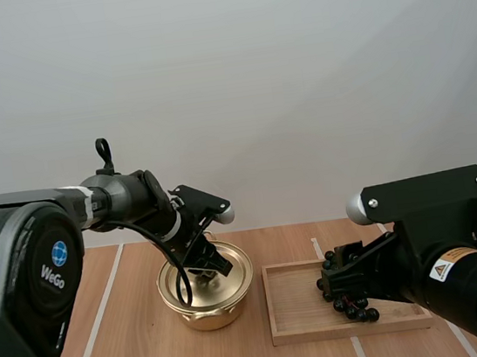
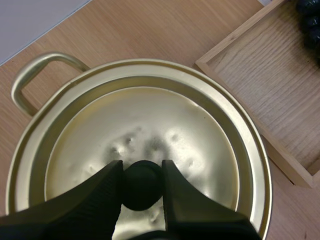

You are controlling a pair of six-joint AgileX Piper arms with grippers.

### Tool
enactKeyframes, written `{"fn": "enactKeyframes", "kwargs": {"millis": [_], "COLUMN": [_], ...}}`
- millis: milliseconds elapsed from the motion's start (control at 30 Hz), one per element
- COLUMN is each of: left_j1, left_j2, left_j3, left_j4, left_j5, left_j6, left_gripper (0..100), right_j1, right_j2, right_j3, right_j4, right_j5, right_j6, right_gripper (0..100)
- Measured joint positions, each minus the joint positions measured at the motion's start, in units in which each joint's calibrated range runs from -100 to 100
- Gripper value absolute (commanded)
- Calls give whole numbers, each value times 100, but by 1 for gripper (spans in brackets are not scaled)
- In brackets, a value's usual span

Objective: Open the lid, put the grape in the pot, and close it

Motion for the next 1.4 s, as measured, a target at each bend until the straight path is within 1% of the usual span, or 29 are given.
{"fn": "enactKeyframes", "kwargs": {"millis": [167,300,333,367,400,500,533,567,633,700,733,833,867,900,1000,1033,1067,1100,1133,1400], "left_j1": [0,0,0,0,0,0,0,0,0,0,0,0,0,0,0,0,0,0,0,0], "left_j2": [-187,-724,-1003,-1086,-1434,-1790,-2090,-2128,-2285,-2489,-2558,-3502,-3645,-3763,-4179,-4224,-4355,-4404,-4431,-4448], "left_j3": [-30,-272,-402,-432,-572,-685,-750,-750,-780,-792,-804,-804,-804,-804,-804,-804,-804,-804,-804,-804], "left_j4": [12,22,22,22,22,22,22,22,22,22,22,22,22,22,22,22,22,22,22,31], "left_j5": [77,457,606,624,772,867,994,994,1083,1152,1166,1464,1506,1507,1550,1550,1550,1566,1566,1944], "left_j6": [-39,-92,-129,-141,-166,-177,-177,-177,-177,-177,-185,-185,-197,-197,-197,-197,-197,-197,-197,-220], "left_gripper": [0,0,0,0,0,0,0,0,0,0,0,0,0,0,0,0,0,0,0,0], "right_j1": [0,0,0,0,0,0,0,0,0,0,0,0,0,0,0,0,0,0,0,0], "right_j2": [13,276,572,657,1058,1396,1671,2010,2208,3016,3086,3454,3596,3885,4455,4525,4962,5110,5659,6466], "right_j3": [0,0,0,0,0,0,0,0,0,0,0,-13,-13,-13,-13,-13,-13,-13,-40,-539], "right_j4": [0,0,0,0,0,0,0,0,0,0,0,-51,-65,-112,-152,-152,-165,-178,-308,-382], "right_j5": [13,13,-8,-8,-151,-276,-434,-616,-775,-1417,-1483,-1882,-2008,-2379,-2803,-2845,-3131,-3227,-3470,-3646], "right_j6": [0,0,0,0,0,0,0,0,0,0,0,0,0,-29,-158,-167,-263,-297,-372,-372], "right_gripper": [100,100,100,100,100,100,100,100,100,100,100,100,100,100,100,100,100,100,100,100]}}
